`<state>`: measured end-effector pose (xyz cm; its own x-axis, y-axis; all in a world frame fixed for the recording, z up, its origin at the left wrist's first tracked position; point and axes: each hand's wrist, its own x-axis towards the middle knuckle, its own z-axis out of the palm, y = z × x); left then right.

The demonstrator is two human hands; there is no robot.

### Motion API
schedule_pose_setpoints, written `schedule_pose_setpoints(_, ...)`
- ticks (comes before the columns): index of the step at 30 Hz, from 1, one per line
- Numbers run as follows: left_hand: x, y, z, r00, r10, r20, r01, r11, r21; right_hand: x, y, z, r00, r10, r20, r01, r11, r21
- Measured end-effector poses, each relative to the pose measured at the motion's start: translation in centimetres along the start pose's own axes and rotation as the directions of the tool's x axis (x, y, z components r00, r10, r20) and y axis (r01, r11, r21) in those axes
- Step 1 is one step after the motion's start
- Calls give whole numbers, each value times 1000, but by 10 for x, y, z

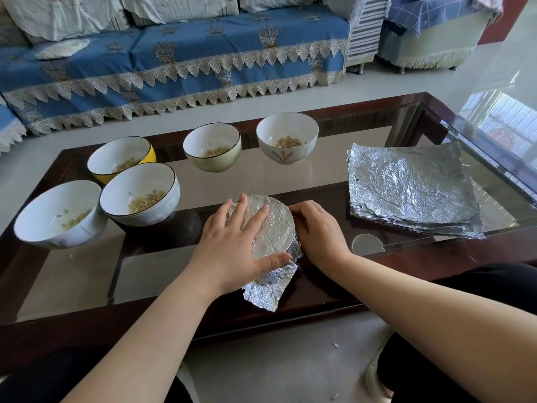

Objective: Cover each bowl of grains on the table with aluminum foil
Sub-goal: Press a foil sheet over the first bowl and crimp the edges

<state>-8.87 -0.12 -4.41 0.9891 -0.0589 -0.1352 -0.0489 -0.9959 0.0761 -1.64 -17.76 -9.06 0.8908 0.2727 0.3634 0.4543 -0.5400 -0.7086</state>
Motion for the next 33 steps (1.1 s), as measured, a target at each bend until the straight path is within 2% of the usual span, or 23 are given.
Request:
schedule_pose_setpoints(5, -1, 2, 1, 1000, -10, -27, 10, 1000, -8, -4, -9, -8, 999, 29, 23, -29, 999, 24)
schedule_pose_setpoints(7, -1, 2, 1, 999, -12, -37, 12, 1000, -9, -6, -13, -13, 992, 90, 85, -92, 995, 25)
schedule_pose_setpoints(11, -1, 4, 2, 999, -17, -50, 17, 1000, -12, -9, -19, -20, 960, 232, 153, -255, 956, 148)
schedule_pose_setpoints(16, 1, 7, 4, 995, -30, -96, 30, 1000, -4, -14, -26, -20, 953, 230, 200, -261, 953, 150)
schedule_pose_setpoints(27, -1, 5, 7, 990, -39, -133, 37, 999, -17, 6, -30, -23, 910, 352, 219, -385, 913, 133)
schedule_pose_setpoints(33, 0, 6, 6, 989, -43, -139, 39, 999, -30, 4, -28, -20, 910, 335, 244, -363, 928, 81)
